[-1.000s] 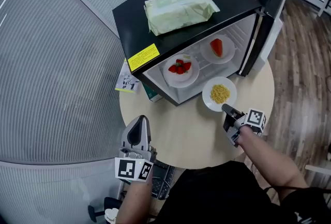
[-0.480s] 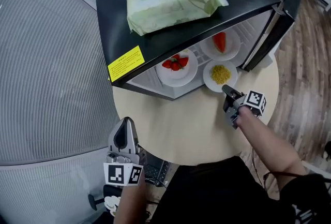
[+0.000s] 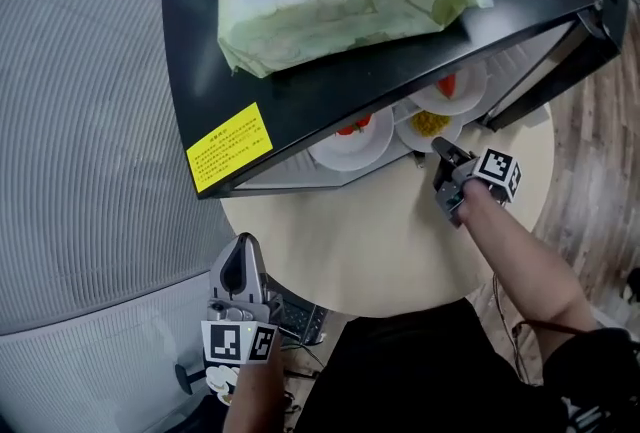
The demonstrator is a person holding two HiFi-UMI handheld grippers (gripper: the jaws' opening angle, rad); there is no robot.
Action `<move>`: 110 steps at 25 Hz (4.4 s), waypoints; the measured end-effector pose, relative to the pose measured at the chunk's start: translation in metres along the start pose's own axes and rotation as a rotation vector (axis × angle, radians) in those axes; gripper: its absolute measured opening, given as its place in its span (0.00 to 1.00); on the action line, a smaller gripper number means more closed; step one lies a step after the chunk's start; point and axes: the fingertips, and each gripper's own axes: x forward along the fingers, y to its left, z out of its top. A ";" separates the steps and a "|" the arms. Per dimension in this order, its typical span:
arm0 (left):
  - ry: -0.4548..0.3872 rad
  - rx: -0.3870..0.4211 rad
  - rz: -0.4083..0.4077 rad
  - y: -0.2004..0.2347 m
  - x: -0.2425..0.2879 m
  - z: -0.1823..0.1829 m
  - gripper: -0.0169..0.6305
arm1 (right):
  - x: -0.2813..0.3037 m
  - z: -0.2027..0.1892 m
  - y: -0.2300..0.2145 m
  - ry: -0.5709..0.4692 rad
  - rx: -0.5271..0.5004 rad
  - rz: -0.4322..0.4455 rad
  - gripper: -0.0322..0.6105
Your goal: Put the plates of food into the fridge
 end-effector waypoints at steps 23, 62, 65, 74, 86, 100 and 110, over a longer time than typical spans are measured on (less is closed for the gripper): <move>0.051 -0.048 0.011 0.016 -0.016 -0.019 0.03 | 0.040 0.040 0.022 -0.043 -0.597 -0.253 0.21; -0.171 0.039 -0.128 -0.023 -0.063 0.043 0.03 | -0.106 -0.020 0.105 -0.232 -1.350 -0.148 0.32; -0.197 0.030 -0.148 -0.029 -0.060 0.047 0.03 | -0.131 -0.033 0.126 -0.268 -1.388 -0.115 0.32; -0.224 0.024 -0.203 -0.044 -0.051 0.047 0.03 | -0.204 -0.063 0.202 -0.363 -1.477 0.014 0.32; -0.189 0.047 -0.271 -0.056 -0.051 0.032 0.03 | -0.251 -0.097 0.207 -0.349 -1.442 0.132 0.31; -0.220 0.166 -0.379 -0.088 -0.053 0.057 0.03 | -0.256 -0.106 0.204 -0.328 -1.411 0.139 0.06; -0.228 0.114 -0.390 -0.079 -0.096 0.040 0.03 | -0.283 -0.142 0.190 -0.351 -1.458 0.090 0.06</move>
